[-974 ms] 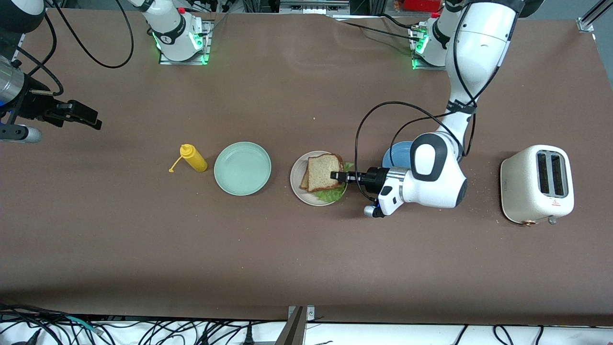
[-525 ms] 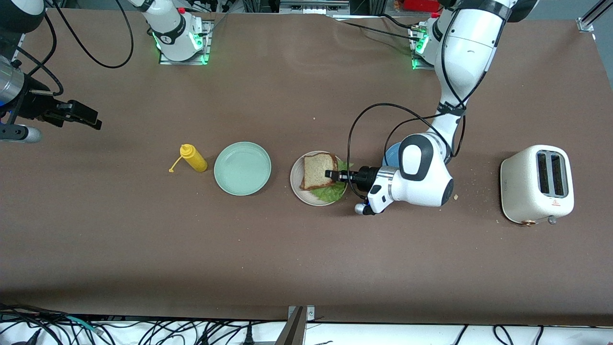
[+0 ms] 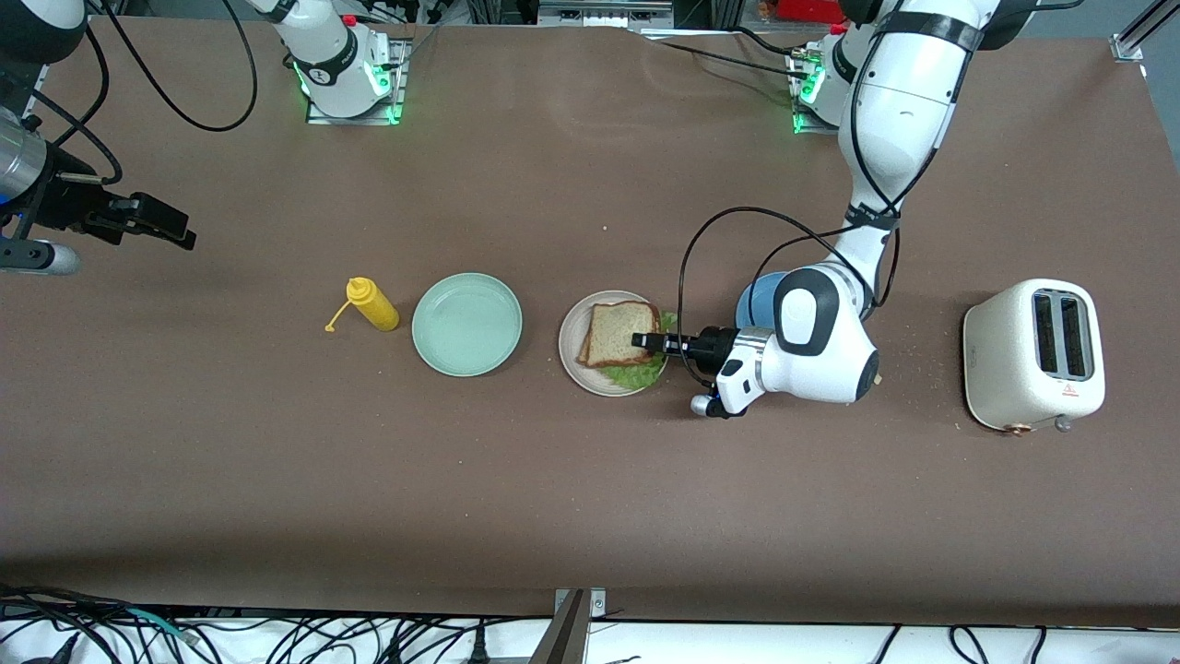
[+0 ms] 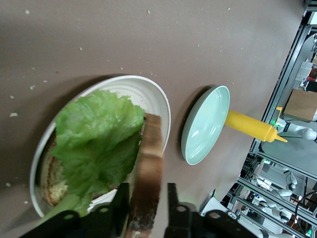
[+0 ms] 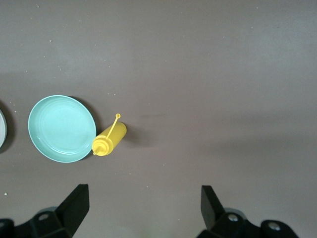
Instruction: Make sandwich in beige plate with both arms
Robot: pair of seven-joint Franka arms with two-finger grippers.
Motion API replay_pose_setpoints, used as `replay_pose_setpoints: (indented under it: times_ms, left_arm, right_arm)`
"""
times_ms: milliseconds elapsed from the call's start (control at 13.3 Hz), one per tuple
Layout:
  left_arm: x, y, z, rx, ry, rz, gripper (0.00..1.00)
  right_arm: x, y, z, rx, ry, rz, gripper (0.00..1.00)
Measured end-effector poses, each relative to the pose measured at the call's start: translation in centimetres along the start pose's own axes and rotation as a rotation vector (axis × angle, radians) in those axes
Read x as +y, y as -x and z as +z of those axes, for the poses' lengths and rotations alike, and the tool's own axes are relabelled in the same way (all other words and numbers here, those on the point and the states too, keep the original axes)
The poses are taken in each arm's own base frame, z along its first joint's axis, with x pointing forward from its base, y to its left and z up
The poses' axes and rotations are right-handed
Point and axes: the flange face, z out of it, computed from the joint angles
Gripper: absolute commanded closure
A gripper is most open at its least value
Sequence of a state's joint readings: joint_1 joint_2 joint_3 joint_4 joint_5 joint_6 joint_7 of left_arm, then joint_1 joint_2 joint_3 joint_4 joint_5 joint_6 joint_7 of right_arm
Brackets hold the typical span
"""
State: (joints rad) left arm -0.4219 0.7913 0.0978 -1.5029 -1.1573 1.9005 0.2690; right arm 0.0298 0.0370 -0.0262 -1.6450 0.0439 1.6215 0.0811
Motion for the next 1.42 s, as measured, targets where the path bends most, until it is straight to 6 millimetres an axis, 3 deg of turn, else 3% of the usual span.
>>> replay_pose_setpoints:
  times_ms: [375, 750, 900, 1049, 1424]
  left_arm:
    - [-0.7, -0.3, -0.8, 0.014, -0.008, -0.009, 0.00]
    - [-2.4, -1.3, -4.8, 0.074, -0.047, -0.021, 0.00]
    - [-3.2, -1.5, -7.9, 0.095, -0.107, -0.005, 0.00]
    - [-3.5, -1.3, -12.4, 0.123, -0.188, 0.009, 0.00]
    - [-3.6, 1.0, -22.7, 0.147, -0.394, 0.016, 0.00]
  right_arm:
    - [0.0, 0.0, 0.0, 0.000, 0.000, 0.000, 0.00]
    - [0.0, 0.0, 0.0, -0.001, 0.000, 0.000, 0.00]
    - [0.1, 0.0, 0.0, -0.003, 0.003, 0.000, 0.00]
    - [0.1, 0.0, 0.0, -0.003, 0.008, 0.000, 0.00]
    - [0.6, -0.1, -0.1, 0.012, 0.049, -0.001, 0.00]
